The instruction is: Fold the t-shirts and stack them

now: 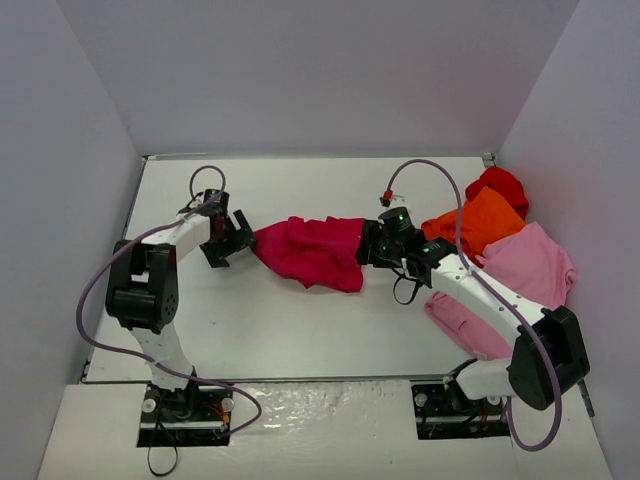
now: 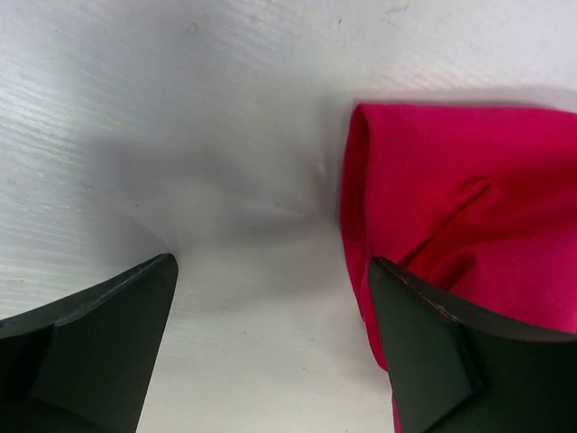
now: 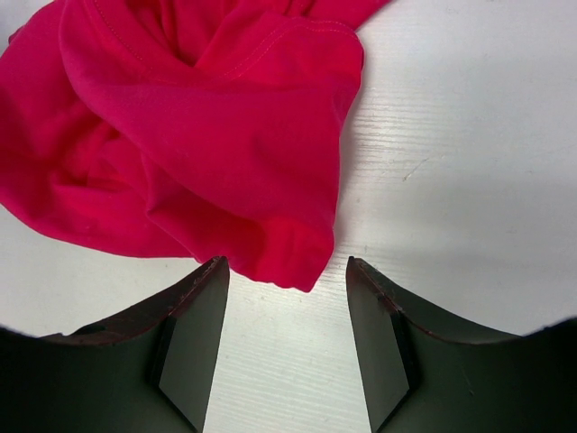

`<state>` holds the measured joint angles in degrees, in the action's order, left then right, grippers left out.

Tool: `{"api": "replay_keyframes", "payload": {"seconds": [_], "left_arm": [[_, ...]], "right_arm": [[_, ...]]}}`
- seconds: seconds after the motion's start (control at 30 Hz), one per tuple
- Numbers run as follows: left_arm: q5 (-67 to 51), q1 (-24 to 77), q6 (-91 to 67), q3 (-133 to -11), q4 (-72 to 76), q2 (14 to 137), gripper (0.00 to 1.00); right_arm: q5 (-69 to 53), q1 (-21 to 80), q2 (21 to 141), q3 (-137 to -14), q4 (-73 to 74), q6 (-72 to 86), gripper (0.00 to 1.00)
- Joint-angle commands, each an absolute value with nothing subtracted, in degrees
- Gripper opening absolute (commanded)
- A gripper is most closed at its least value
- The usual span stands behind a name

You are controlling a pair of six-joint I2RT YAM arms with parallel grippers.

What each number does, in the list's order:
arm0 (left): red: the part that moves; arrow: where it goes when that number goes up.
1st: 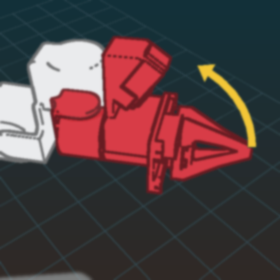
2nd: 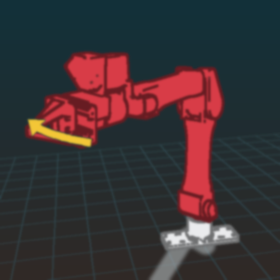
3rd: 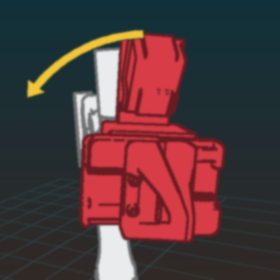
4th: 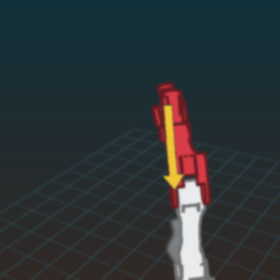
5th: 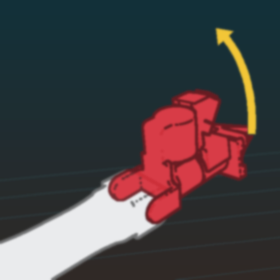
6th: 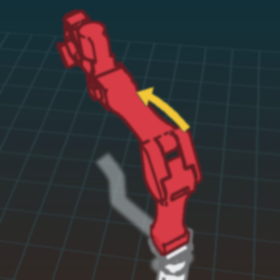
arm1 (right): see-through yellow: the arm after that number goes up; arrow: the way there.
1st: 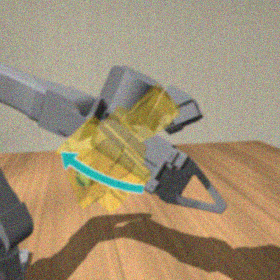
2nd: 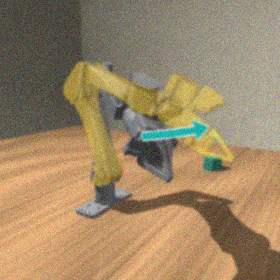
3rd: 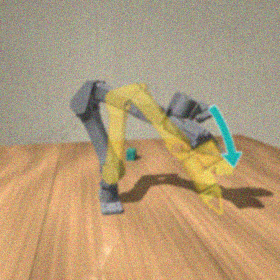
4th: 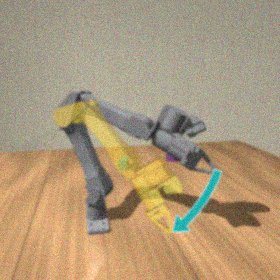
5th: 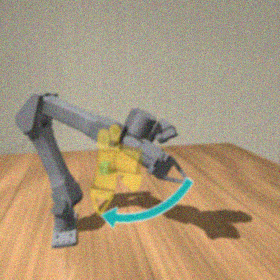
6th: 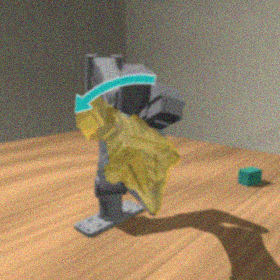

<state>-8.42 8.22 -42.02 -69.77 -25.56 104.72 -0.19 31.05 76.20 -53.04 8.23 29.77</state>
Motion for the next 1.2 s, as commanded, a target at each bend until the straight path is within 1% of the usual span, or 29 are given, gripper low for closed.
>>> {"api": "replay_keyframes", "payload": {"seconds": [0.0,0.1,0.2,0.33,0.4,0.47,0.5,0.53,0.57,0.63,0.7,0.73,0.77,0.8,0.87,0.9,0.97,1.1,1.17], "left_arm": [[-9.9,8.7,-41.9,-72.1,-25.5,103.3,0.86],[-12.6,8.6,-41.8,-74.1,-27.5,105.0,0.91],[-17.0,8.6,-41.7,-74.1,-26.6,105.5,0.91],[-17.0,8.9,-41.2,-74.4,-25.6,105.8,0.97],[-17.5,8.8,-40.3,-75.2,-25.3,107.1,0.97],[-17.6,8.9,-39.6,-76.4,-25.1,108.9,0.94],[-17.5,8.9,-39.4,-76.9,-24.7,109.6,0.91],[-16.9,8.9,-39.4,-77.0,-23.7,109.9,0.85],[-16.3,9.0,-39.5,-76.9,-22.8,110.0,0.81],[-14.8,9.0,-39.8,-76.5,-21.2,109.9,0.78],[-14.2,9.2,-39.2,-77.5,-21.1,110.4,0.59],[-14.1,9.2,-39.0,-78.4,-21.8,110.9,0.52],[-14.0,9.2,-39.0,-79.1,-23.0,111.6,0.37],[-14.1,9.3,-38.8,-79.8,-23.6,112.0,0.28],[-14.4,9.3,-38.7,-80.1,-24.1,112.3,0.14],[-14.4,9.4,-38.7,-79.8,-24.1,112.3,0.09],[-13.6,9.6,-38.8,-79.0,-24.1,112.0,0.00],[-12.6,9.8,-38.3,-77.5,-23.9,110.3,0.00],[-11.6,9.8,-38.0,-77.5,-24.7,107.5,0.00]], "right_arm": [[1.2,30.7,73.2,-54.1,7.2,30.2,0.52],[1.3,30.7,73.2,-53.8,7.3,30.2,0.52],[1.2,30.7,73.3,-53.6,7.3,30.1,0.51],[1.2,30.7,73.3,-53.3,7.2,29.9,0.51],[1.0,30.7,73.2,-53.3,7.3,29.7,0.51],[0.9,30.7,73.0,-53.3,7.2,29.6,0.51],[0.8,30.7,72.9,-53.3,7.2,29.5,0.51],[0.8,30.7,72.8,-53.3,7.2,29.5,0.51],[0.8,30.7,72.6,-53.2,7.3,29.4,0.51],[0.8,30.7,72.3,-53.2,7.5,29.4,0.51],[1.1,30.7,71.8,-53.0,7.7,29.4,0.51],[1.1,30.7,71.7,-53.0,8.0,29.2,0.51],[1.3,30.7,71.7,-53.0,8.1,29.2,0.51],[1.4,30.7,71.6,-53.0,8.1,29.2,0.51],[1.5,30.7,71.8,-53.1,8.2,29.1,0.51],[1.6,30.6,71.9,-53.1,8.3,29.1,0.51],[1.5,30.6,72.2,-53.4,8.3,29.2,0.51],[1.3,30.6,72.6,-53.6,8.3,29.4,0.51],[1.2,30.6,72.9,-53.5,8.3,29.4,0.51]]}}
